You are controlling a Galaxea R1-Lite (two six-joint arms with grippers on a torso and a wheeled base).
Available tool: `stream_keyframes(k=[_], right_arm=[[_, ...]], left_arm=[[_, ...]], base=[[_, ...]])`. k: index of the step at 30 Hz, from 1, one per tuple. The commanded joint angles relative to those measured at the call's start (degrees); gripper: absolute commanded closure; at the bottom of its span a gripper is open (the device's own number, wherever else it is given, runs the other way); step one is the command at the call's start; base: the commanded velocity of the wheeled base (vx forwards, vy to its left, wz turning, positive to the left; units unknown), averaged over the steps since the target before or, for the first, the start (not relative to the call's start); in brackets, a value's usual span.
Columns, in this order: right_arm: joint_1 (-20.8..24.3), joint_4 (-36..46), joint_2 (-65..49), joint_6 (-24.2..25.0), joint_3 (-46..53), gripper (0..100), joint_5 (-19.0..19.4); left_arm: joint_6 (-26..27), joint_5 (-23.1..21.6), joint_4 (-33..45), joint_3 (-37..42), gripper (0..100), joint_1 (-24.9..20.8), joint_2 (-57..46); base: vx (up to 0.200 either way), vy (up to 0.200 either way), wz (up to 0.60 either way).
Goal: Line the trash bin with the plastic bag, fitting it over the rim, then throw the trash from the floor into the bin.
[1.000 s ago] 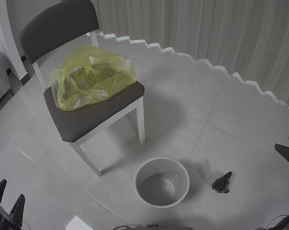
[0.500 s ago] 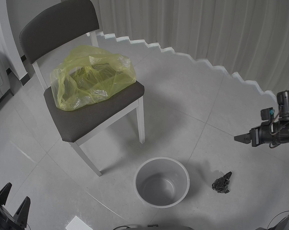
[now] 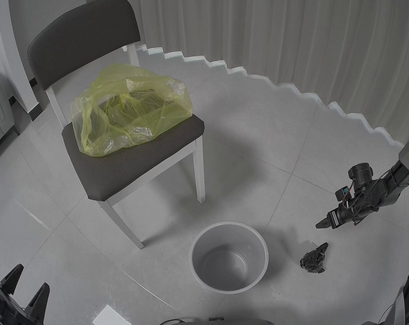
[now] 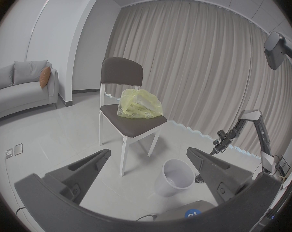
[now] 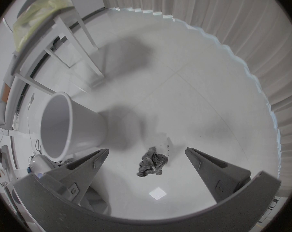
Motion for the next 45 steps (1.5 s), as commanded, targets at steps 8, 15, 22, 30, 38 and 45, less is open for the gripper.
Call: stream_keyframes(k=[8,15,22,30,38,45], right_arm=[[-1.9,-0.1,6.9,-2.5,-1.2,0,0.5],[-1.6,-0.1,6.6,-2.6,-0.1,0,0.5],[-1.6,-0.8,6.9,-2.5,-0.8,0,0.5],[-0.7,-3.4,10.9,-1.9,-8.1,0,0.4],[2.6,-3.5,9.6,0.4,-9.9,0,2.0],[4.9,-3.5,7.6,2.9,-11.2,0,3.8]], left_arm=[[-0.8,-4.1,-0.9,-0.7,0,-1.4,-0.7],[-6.2,-9.9,-3.9,-0.3,0,-1.4,-2.9],[-6.3,-11.4,-9.5,3.2,0,-1.4,-3.1],[-6.2,-12.5,-10.1,3.2,0,-1.1,-2.5],[-6.4,-12.6,-11.8,3.2,0,-0.5,-1.7],[-7.2,-12.2,-11.8,-4.6,0,-0.9,10.2]], base=[[0.000,0.000,0.00],[-0.143,0.000,0.00],[-0.200,0.000,0.00],[0.000,0.000,0.00],[0.000,0.000,0.00],[0.000,0.000,0.00]])
